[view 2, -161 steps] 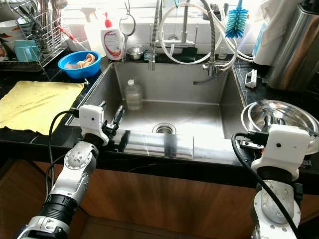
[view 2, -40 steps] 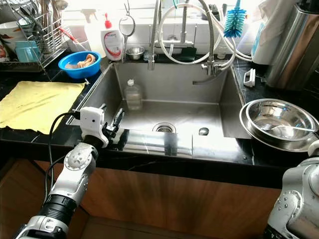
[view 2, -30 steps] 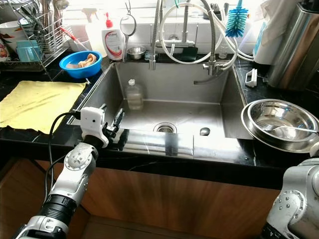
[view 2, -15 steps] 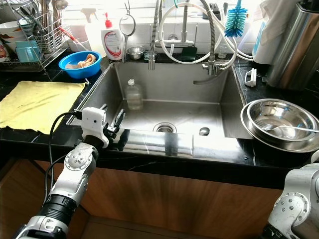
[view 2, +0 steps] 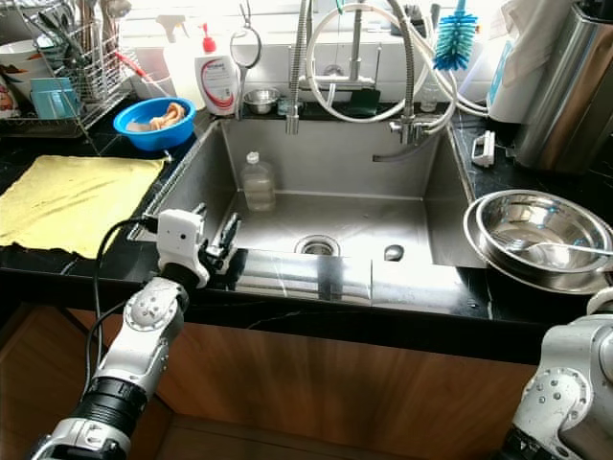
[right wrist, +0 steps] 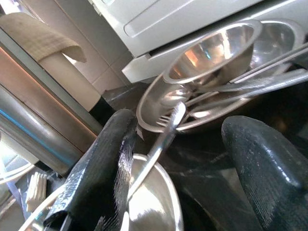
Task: Kitchen organization
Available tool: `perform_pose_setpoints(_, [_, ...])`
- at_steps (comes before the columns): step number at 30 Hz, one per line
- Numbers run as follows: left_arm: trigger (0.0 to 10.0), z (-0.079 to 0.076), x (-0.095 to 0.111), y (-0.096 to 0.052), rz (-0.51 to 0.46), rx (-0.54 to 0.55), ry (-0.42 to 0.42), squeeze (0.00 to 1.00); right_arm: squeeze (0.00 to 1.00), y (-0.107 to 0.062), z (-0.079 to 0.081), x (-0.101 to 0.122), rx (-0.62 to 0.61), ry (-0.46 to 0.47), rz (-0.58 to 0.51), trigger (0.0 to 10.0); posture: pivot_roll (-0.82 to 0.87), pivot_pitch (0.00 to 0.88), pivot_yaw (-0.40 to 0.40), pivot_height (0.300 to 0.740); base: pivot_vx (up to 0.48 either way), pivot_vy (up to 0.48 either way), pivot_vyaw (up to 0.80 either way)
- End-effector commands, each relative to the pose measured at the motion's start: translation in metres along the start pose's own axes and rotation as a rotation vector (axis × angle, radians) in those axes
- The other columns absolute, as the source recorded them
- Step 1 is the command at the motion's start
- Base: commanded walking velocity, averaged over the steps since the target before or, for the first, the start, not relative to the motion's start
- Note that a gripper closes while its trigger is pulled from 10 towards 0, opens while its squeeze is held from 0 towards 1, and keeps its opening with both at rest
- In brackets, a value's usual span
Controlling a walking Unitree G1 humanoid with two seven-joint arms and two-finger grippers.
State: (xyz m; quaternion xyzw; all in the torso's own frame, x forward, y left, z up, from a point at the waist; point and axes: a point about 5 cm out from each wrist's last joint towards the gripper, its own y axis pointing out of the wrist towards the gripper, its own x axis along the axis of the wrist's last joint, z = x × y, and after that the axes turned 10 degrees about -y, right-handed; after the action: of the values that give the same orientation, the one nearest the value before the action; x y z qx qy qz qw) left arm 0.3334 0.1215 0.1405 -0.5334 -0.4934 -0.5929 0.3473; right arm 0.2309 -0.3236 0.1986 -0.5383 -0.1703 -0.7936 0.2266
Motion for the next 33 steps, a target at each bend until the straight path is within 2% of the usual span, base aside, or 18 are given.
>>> perform_pose_setpoints(1, [10.0, 0.002, 0.003, -0.002, -0.013, -0.007, 0.023, 0.0, 0.0, 0.004, 0.006, 0.001, 0.018, 0.014, 0.001, 10.0, -0.07, 0.0, 0.067, 0.74, 0.0, 0.0, 0.0])
perform_pose_setpoints(7, [10.0, 0.003, 0.003, -0.002, -0.013, -0.003, 0.025, 0.0, 0.0, 0.01, 0.016, -0.002, 0.061, 0.021, 0.013, 10.0, -0.07, 0.0, 0.067, 0.74, 0.0, 0.0, 0.0])
perform_pose_setpoints(8, [10.0, 0.004, 0.003, -0.002, -0.013, -0.002, 0.025, 0.0, 0.0, 0.011, 0.017, -0.002, 0.065, 0.02, 0.015, 9.3, -0.07, 0.0, 0.067, 0.74, 0.0, 0.0, 0.0])
perform_pose_setpoints(9, [10.0, 0.004, 0.003, -0.002, -0.013, -0.002, 0.025, 0.0, 0.0, 0.011, 0.018, -0.002, 0.068, 0.019, 0.016, 9.3, -0.07, 0.0, 0.067, 0.74, 0.0, 0.0, 0.0])
perform_pose_setpoints(10, [10.0, 0.004, 0.003, -0.002, -0.013, -0.001, 0.025, 0.0, 0.0, 0.011, 0.019, -0.003, 0.07, 0.019, 0.018, 0.0, -0.07, 0.0, 0.067, 0.74, 0.0, 0.0, 0.0])
perform_pose_setpoints(33, [10.0, 0.006, 0.004, -0.004, -0.018, 0.017, 0.018, 0.0, 0.0, 0.014, 0.032, -0.003, 0.134, 0.031, 0.007, 0.0, -0.06, 0.0, 0.058, 0.74, 0.0, 0.0, 0.0])
